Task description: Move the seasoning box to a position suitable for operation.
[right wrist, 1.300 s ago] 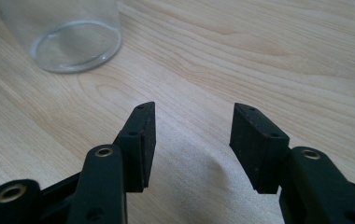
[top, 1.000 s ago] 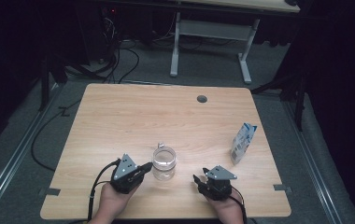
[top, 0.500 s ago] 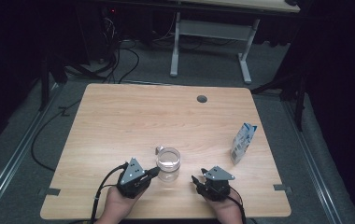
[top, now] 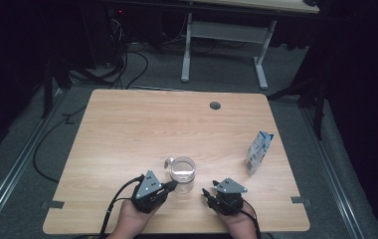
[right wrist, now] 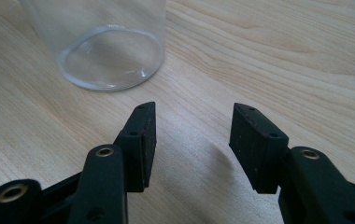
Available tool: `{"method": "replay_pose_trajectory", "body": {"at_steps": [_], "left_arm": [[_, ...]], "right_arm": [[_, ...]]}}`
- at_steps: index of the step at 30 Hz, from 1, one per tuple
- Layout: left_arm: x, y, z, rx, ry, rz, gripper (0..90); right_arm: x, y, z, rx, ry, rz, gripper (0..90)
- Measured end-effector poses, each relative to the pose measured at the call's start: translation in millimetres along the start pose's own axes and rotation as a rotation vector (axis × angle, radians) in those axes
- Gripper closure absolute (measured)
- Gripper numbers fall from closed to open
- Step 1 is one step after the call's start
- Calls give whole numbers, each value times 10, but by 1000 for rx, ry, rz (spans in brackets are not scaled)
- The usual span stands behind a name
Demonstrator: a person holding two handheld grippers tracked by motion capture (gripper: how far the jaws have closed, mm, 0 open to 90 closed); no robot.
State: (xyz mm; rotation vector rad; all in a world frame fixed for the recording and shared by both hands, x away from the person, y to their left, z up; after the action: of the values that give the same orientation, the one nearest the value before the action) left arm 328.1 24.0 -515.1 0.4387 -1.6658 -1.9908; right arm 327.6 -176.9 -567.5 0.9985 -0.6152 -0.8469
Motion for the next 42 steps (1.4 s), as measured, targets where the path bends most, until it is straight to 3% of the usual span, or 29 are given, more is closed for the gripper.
{"method": "replay_pose_trajectory", "body": {"at_steps": [9, 12, 20, 26, 32, 35, 37, 40, 42], "left_arm": [[15, 18, -13, 8, -7, -4, 879], [-10, 34, 26, 21, -1, -5, 879], [-310, 30, 179, 30, 71, 49, 850], [-522, -52, 219, 5, 127, 87, 838], [-579, -105, 212, -1, 125, 85, 833], [-593, -109, 222, 5, 123, 80, 822], [-597, -117, 223, -12, 121, 76, 801], [-608, -116, 217, -40, 122, 77, 751], [-613, -99, 212, -33, 121, 96, 749]], "right_arm": [[13, 16, 18, 10, -2, -1, 511], [16, 24, 30, 18, -6, 2, 563], [31, 123, 51, 63, -34, -10, 701], [20, 281, -92, 74, -33, 7, 703], [68, 397, -219, 87, -45, 37, 703], [56, 369, -224, 121, -39, 28, 704], [39, 316, -230, 103, -33, 63, 704], [33, 260, -194, 90, -26, 24, 702], [20, 244, -172, 94, -22, 24, 698]]}}
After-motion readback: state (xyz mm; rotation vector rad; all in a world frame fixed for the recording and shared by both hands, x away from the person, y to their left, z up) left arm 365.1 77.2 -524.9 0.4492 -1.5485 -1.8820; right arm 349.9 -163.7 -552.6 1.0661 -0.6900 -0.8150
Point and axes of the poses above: each handheld gripper's, and its own axes: z roughly backward along the jaws, y roughly out of its top, x roughly to its right, the point moved 6 cm from there along -z, roughly forward along the jaws, and after that the axes turned 14 degrees about x, right-handed, at the moved point
